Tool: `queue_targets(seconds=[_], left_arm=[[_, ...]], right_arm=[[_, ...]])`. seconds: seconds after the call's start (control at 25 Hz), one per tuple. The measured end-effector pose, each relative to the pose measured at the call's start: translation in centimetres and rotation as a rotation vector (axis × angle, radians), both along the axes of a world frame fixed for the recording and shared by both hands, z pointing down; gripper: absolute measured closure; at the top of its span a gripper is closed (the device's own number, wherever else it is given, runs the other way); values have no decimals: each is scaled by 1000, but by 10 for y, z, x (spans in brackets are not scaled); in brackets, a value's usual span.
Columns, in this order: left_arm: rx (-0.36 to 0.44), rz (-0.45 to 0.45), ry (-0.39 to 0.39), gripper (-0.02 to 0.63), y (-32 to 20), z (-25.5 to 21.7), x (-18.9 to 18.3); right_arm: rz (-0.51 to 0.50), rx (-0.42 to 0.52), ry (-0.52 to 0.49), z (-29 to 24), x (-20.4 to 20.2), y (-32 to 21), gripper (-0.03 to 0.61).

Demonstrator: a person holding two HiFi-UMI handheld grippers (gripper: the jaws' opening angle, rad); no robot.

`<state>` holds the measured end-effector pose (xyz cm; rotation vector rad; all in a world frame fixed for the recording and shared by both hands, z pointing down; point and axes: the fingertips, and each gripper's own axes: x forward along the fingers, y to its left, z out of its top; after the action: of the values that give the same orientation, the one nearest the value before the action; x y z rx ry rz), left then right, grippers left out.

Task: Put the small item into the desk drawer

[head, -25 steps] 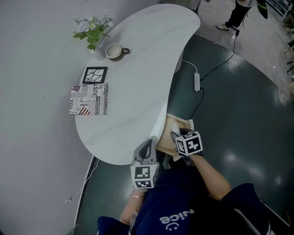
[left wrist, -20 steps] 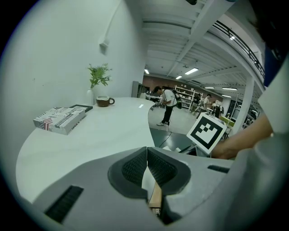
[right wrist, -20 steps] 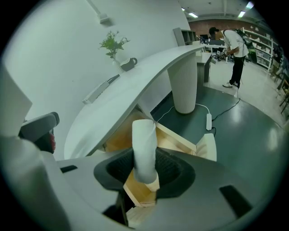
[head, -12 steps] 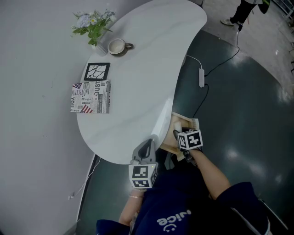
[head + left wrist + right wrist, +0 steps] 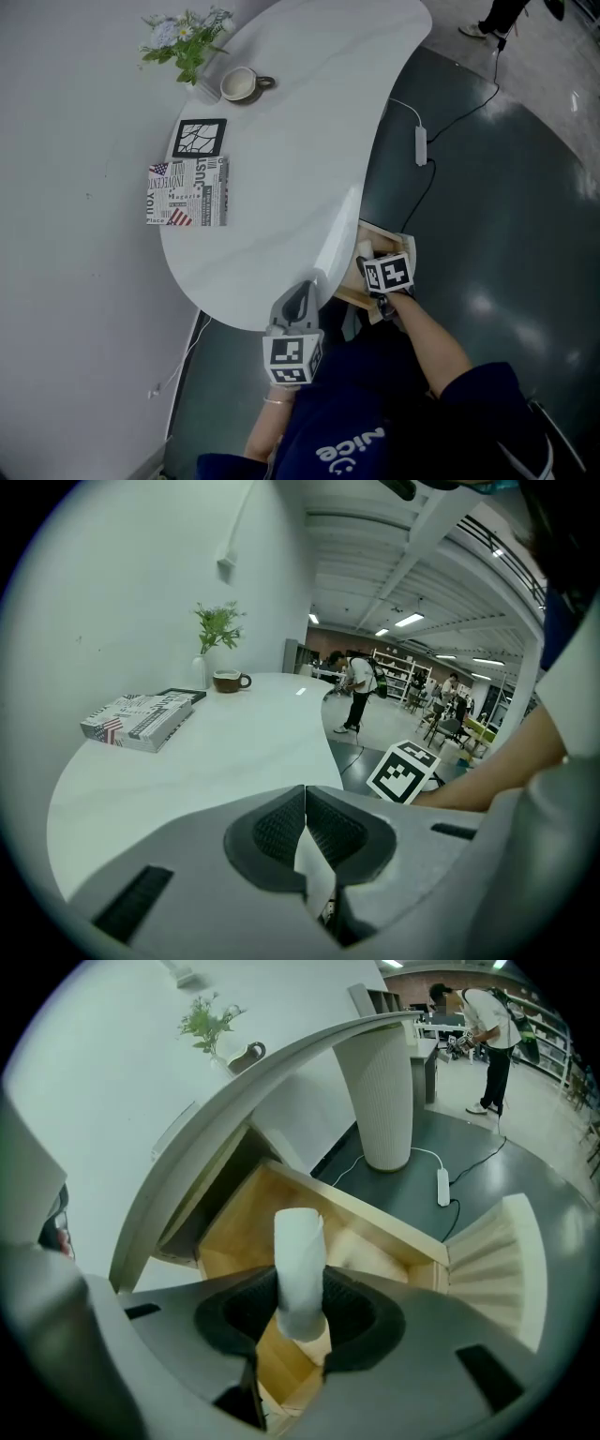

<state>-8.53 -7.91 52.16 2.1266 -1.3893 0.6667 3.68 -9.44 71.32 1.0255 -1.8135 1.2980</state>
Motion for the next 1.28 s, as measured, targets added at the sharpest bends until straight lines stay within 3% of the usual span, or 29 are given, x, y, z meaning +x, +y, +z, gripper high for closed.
queue_targets(seconds=[0.28,0.6,0.96,1.28], left_arm=[[-21,-17,14,607,-10,2,-3],[-30,-14,-4,607,-20,9,-3],[-49,-16,7,607,-26,16,-3],[-67,-30,8,607,-29,22,-9]], right_arm=[[-42,-40,-20,18,-10,-3,430],[-63,-198,57,45,-7,7,430],[-18,-312,-1,53,-10,10,430],[4,-324,-31,62,-21,4,430]])
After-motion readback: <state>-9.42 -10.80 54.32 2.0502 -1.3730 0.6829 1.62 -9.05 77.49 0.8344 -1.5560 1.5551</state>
